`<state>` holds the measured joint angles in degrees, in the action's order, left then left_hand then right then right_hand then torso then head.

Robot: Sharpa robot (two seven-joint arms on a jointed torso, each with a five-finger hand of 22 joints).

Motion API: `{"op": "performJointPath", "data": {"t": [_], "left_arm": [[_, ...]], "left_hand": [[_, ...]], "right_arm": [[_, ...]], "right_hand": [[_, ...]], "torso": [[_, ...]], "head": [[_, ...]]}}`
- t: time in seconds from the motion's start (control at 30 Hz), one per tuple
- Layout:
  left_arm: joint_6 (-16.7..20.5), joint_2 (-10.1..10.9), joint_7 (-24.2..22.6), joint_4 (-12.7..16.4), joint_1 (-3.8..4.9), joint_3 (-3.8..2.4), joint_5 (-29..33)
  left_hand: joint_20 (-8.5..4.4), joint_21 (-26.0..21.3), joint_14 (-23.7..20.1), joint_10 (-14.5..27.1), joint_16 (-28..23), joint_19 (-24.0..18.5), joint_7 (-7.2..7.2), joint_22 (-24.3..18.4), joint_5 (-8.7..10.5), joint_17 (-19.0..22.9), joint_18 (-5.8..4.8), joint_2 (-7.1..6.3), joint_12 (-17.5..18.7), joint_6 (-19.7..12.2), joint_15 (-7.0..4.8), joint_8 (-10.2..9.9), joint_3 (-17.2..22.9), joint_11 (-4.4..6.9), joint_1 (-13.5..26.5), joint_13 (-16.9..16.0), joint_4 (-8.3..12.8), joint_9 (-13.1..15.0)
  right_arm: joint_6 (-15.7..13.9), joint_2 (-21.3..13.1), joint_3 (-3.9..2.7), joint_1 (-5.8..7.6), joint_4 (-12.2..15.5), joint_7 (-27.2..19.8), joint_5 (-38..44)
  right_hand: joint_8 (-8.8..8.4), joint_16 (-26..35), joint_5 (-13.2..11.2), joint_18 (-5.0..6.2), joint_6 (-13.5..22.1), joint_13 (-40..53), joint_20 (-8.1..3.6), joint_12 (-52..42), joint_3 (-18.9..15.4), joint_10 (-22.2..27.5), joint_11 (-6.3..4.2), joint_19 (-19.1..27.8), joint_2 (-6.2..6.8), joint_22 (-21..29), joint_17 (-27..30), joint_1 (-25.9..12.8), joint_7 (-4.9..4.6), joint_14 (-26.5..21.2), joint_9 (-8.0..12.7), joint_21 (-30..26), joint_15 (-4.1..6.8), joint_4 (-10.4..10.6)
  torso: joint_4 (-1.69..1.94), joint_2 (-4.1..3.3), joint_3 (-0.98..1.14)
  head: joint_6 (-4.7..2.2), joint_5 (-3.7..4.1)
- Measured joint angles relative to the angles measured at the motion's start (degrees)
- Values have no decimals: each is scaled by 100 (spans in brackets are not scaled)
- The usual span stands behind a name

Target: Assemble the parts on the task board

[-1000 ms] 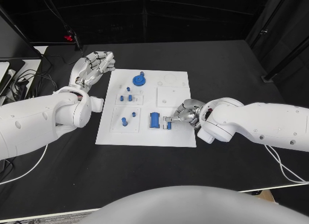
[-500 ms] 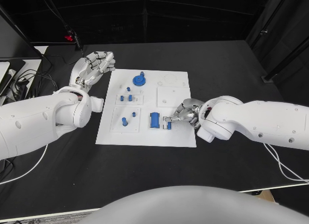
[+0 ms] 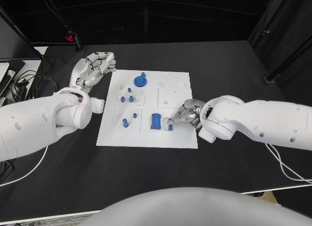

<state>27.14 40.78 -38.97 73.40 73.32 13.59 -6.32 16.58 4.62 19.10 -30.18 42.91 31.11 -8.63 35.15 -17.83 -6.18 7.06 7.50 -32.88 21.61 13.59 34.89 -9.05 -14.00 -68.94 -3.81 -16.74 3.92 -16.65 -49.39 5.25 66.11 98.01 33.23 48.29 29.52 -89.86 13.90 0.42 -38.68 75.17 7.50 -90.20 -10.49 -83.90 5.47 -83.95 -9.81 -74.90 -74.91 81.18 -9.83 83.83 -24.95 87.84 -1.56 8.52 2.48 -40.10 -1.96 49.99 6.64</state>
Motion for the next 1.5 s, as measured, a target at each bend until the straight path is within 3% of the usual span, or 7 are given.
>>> {"op": "performJointPath", "data": {"t": [0.17,0.33,0.43,0.7,0.93,1.13,1.5], "left_arm": [[-1,1,0,0,0,0,0],[-2,7,0,3,-1,0,0],[-3,9,0,3,-1,0,0],[-6,10,0,3,-2,0,0],[-12,9,0,2,-2,0,0],[-17,6,0,1,-3,0,0],[-24,8,0,1,-3,0,0]], "left_hand": [[0,0,0,0,0,0,0,0,0,0,0,0,0,0,0,0,0,0,0,0,0,0],[0,0,0,0,0,0,0,0,0,0,0,0,0,0,0,0,0,0,0,0,0,0],[0,0,0,0,0,0,0,0,0,0,0,0,0,0,0,0,0,0,0,0,0,0],[0,0,0,0,0,0,0,0,0,6,0,0,0,0,0,22,1,0,0,0,0,0],[0,0,0,0,0,0,0,-5,0,7,0,0,0,0,0,22,1,0,0,0,-1,0],[0,0,0,0,0,0,0,-5,0,7,0,0,0,0,0,22,1,0,0,0,-1,0],[0,0,0,0,0,0,0,-4,0,6,0,0,0,0,0,22,1,0,0,0,-1,0]], "right_arm": [[1,-1,3,-2,9,7,0],[-5,-25,4,-9,54,0,-7],[-12,-47,14,-22,67,-1,-12],[-14,-64,19,-33,95,1,-38],[20,-67,16,-32,98,22,-46],[67,-51,12,-28,96,62,-48],[70,-31,8,-20,78,93,-52]], "right_hand": [[-113,0,-42,0,-111,0,0,2,84,8,8,0,-18,0,0,29,33,-9,1,41,-10,-83],[-463,0,-55,0,-307,0,0,1,162,8,8,0,-18,0,0,29,62,-9,12,41,-10,-140],[-391,0,-73,0,-432,0,0,1,193,3,3,0,-19,0,0,29,102,5,37,41,3,-158],[-227,0,-116,0,-501,0,0,-2,213,9,-20,0,-15,0,0,26,112,20,484,41,28,-159],[49,0,-34,0,-482,-61,-1,62,-3,-45,-89,0,127,0,0,-589,97,14,972,41,117,180],[195,0,140,0,-368,-21,-1,35,-99,-32,-76,0,143,0,0,-798,113,24,933,41,107,309],[149,0,74,0,-257,-6,15,33,28,0,21,-15,45,0,0,-639,224,9,917,41,-10,182]], "torso": [[0,0,0],[0,0,0],[0,0,0],[-2,-1,-1],[-2,-2,-1],[-2,-2,-3],[4,0,1]], "head": [[0,0],[0,-14],[0,-16],[0,3],[0,11],[0,13],[0,1]]}}
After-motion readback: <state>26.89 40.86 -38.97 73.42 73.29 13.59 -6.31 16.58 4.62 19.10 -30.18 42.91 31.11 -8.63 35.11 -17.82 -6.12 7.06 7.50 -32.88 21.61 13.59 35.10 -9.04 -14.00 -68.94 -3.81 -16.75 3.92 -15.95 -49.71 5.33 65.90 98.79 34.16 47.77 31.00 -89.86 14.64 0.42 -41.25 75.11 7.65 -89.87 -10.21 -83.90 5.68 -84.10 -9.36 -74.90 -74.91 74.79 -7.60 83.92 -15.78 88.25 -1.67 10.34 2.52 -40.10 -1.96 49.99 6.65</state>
